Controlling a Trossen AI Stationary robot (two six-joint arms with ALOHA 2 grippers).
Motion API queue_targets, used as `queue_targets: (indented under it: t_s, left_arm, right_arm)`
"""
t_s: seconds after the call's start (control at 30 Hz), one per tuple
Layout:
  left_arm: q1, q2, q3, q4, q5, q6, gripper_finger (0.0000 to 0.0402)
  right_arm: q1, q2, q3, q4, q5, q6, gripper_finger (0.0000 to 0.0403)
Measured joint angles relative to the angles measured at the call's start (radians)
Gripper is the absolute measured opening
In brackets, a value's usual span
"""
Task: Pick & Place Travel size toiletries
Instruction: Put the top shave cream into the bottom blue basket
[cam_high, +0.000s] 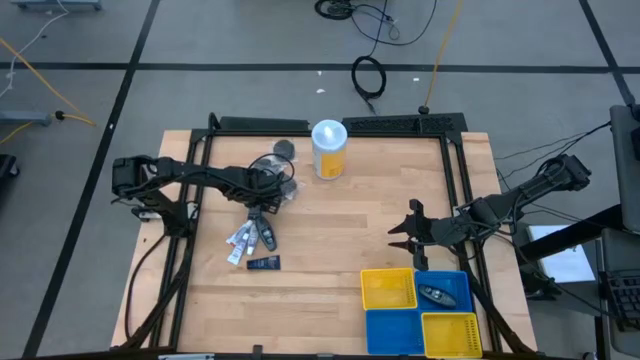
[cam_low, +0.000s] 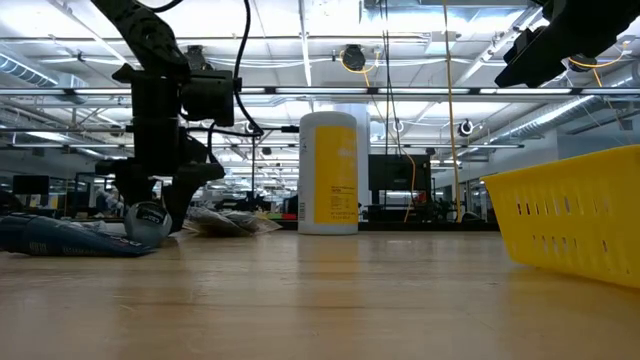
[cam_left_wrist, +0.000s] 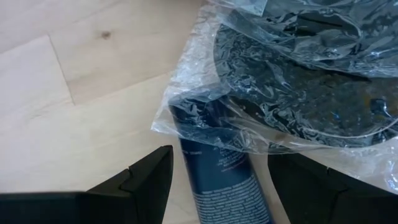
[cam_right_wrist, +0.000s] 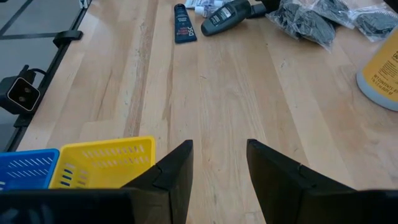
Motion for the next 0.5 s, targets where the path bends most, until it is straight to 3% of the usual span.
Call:
queue_targets:
  t_s: [0.5]
  left_arm:
    - [0.012, 0.000, 0.000, 0.040, -0.037, -0.007, 0.0255]
  right_arm:
    - [0.000, 0.000, 0.000, 0.000, 0.000, 0.000, 0.0141]
